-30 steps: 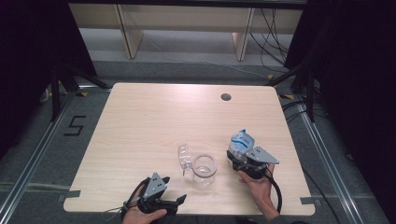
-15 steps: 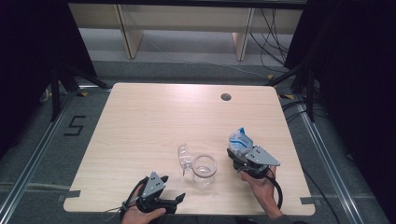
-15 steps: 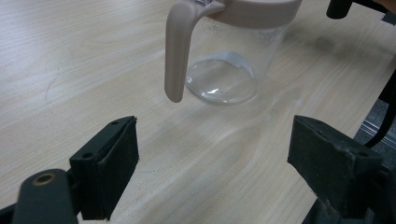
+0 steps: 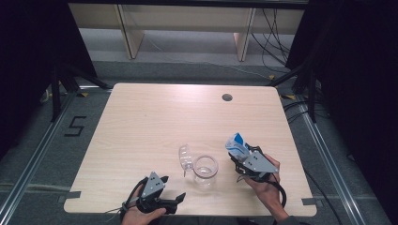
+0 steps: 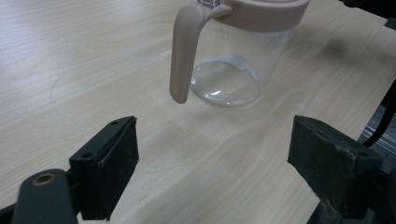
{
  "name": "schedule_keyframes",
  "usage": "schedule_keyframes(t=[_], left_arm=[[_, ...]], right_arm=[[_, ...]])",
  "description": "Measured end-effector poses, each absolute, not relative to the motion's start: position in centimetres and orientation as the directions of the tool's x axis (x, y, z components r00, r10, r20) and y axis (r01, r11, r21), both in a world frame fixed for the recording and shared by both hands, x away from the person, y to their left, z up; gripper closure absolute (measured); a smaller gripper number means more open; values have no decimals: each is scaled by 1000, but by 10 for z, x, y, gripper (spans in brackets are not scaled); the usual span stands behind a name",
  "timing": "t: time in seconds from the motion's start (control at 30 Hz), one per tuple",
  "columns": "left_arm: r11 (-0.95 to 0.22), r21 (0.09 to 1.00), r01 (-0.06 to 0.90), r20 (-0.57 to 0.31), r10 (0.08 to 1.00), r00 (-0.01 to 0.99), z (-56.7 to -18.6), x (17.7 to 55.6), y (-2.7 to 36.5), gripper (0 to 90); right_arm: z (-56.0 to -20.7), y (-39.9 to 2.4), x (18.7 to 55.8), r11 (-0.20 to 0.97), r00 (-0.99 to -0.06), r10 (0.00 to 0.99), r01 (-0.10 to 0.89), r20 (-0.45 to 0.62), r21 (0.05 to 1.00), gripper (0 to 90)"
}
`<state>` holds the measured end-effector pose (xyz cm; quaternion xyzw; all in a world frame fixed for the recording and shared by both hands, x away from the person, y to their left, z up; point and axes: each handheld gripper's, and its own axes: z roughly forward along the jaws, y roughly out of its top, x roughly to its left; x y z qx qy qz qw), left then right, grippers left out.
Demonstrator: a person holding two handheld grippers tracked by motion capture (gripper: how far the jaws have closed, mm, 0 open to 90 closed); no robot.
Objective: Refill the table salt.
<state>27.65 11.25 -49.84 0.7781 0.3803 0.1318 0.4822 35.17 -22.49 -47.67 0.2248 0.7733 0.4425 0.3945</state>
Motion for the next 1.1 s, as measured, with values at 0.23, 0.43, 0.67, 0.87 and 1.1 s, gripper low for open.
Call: schedule_keyframes(t=[0.23, 0.43, 0.67, 0.87, 1.1], left_arm=[[-236, 849, 473, -182, 710, 681, -499, 277, 113, 154], [-252, 851, 461, -158, 714, 682, -498, 277, 114, 154], [-244, 850, 467, -170, 712, 681, -498, 276, 114, 154], [-244, 849, 469, -171, 712, 681, -498, 277, 114, 154], [-252, 845, 472, -168, 713, 681, -497, 276, 114, 154]], right_arm=[[-476, -222, 345, 561, -585, 662, -30, -469, 827, 457], [-475, -221, 341, 604, -574, 634, -51, -518, 796, 458], [-474, -219, 339, 634, -568, 609, -70, -553, 770, 458], [-473, -219, 338, 658, -558, 588, -91, -585, 748, 458], [-474, -218, 337, 685, -555, 562, -105, -614, 721, 459]])
